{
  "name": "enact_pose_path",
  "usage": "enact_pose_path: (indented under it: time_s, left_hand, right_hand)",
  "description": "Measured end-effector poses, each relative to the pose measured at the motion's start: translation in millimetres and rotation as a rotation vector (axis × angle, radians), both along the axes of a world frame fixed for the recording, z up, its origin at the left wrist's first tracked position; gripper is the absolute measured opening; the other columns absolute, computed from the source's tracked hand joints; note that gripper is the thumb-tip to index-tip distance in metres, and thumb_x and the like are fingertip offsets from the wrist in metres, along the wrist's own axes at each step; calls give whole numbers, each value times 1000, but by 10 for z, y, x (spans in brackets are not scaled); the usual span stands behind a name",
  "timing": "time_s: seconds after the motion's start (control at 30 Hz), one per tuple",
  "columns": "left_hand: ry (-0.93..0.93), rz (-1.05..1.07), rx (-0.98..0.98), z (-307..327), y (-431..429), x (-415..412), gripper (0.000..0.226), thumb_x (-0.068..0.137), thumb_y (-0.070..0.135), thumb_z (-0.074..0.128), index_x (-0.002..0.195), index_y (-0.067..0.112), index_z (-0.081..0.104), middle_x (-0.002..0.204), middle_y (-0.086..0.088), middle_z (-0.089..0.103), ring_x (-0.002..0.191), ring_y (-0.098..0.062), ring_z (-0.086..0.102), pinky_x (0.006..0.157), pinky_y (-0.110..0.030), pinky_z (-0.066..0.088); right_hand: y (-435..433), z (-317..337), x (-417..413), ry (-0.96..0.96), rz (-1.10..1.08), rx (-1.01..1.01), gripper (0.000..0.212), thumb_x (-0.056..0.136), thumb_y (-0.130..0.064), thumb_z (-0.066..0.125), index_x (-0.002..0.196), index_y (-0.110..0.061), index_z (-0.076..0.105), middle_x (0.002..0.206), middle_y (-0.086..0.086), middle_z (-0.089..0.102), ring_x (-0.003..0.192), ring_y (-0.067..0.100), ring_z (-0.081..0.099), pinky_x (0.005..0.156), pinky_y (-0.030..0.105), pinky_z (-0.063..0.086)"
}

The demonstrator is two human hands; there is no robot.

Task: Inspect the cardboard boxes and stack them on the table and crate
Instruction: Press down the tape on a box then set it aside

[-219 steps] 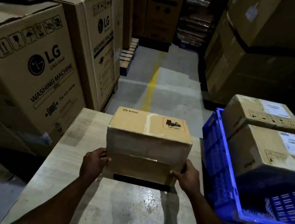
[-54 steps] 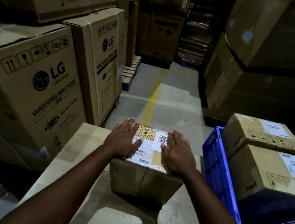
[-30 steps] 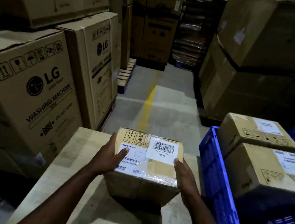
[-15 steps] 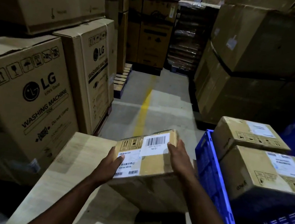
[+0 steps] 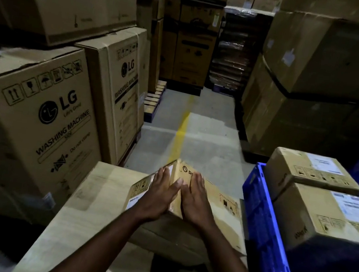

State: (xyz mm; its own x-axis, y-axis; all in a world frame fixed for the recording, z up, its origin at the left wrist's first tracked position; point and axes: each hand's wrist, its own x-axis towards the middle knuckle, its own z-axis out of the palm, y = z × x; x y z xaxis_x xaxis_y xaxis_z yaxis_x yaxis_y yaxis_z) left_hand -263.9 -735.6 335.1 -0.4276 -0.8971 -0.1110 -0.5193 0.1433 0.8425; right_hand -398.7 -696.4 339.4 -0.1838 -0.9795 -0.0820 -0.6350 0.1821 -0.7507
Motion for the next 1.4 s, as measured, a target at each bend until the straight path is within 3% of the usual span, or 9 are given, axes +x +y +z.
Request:
enact_pose_path:
  time_s: [0.2,0.33,0.43,0.63,0.8,0.97,1.07,1.17,1.4]
  left_hand:
    - [26,59,28,-53,-106,264,89,81,58,46,156,33,6,162,7,16,149,-19,17,120,-48,20]
    - [99,135,73,-50,-143,462,61,87,28,51,145,34,35,131,0,59,110,-16,60,94,-36,50]
    - [15,248,66,-35,-199,528,50,93,21,53,142,22,42,131,-6,60,113,-25,57,98,-38,46]
    - [-110,324,76,-246,-282,689,55,92,26,57,143,15,37,136,-10,57,118,-30,55,93,-34,44]
    - [-90,340,107,-618,-189,762,63,92,48,59,142,16,38,137,-7,56,122,-28,54,96,-35,44]
    - [-104,314,24,-697,-285,666,69,91,50,60,144,13,35,138,-9,55,124,-31,54,96,-35,44]
    - [-304,209,-158,-709,-336,599,77,97,51,47,154,10,16,160,-12,24,147,-26,23,114,-36,26]
    - [-629,-72,-384,-774,-318,477,84,94,68,16,157,13,3,164,-11,-4,152,-23,-7,121,-41,-1]
    - [-695,-132,-488,-843,-265,360,84,91,62,5,157,10,2,165,-10,-4,152,-23,-8,120,-37,-7]
  right_hand:
    - [163,-411,-549,50,-155,173,67,104,-53,21,159,-19,1,166,-1,-5,152,15,-3,123,38,2]
    - [386,-722,-989,36,-381,331,74,102,-57,23,158,-10,7,165,12,13,150,28,17,122,48,18]
    - [401,-734,-959,-150,-428,378,66,103,-55,27,151,-9,32,144,15,47,125,30,51,100,43,44]
    - [317,-643,-833,-202,-385,264,47,105,-43,36,141,-14,42,129,9,58,99,21,59,67,29,50]
    - [283,-693,-823,-127,-381,182,46,102,-46,39,140,-21,42,133,7,60,113,26,60,95,48,52]
    - [326,-760,-892,-129,-312,169,71,90,-68,30,143,-21,37,131,6,61,111,26,62,95,49,52]
    - [220,-713,-866,-28,-318,246,69,100,-55,32,153,-11,22,145,14,49,126,32,53,103,45,46]
    - [142,-670,-776,251,-266,256,71,104,-46,28,157,-7,2,165,15,9,151,32,10,122,46,17]
    - [-38,-726,-387,624,160,79,68,104,-47,17,158,-10,-1,165,7,-9,152,20,-11,123,41,-6]
